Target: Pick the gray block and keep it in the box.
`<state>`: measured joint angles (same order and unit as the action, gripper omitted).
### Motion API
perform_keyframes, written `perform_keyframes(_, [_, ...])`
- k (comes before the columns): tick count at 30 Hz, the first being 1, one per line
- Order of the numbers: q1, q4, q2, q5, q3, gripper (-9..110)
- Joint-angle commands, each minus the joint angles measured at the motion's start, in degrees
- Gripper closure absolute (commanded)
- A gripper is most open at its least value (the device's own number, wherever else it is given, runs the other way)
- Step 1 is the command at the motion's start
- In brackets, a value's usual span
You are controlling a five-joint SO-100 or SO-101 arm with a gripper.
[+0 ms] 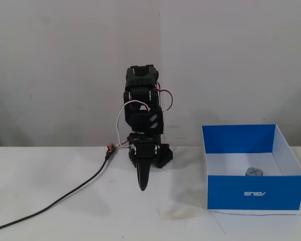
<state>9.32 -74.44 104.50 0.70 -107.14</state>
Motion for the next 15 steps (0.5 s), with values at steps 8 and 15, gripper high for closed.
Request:
perform_keyframes(8, [-2.5, 13.2, 16.5, 1.1, -16.2, 101])
perform_keyframes(15, [-2.3, 20.1, 28.6, 2.9, -28.5, 101])
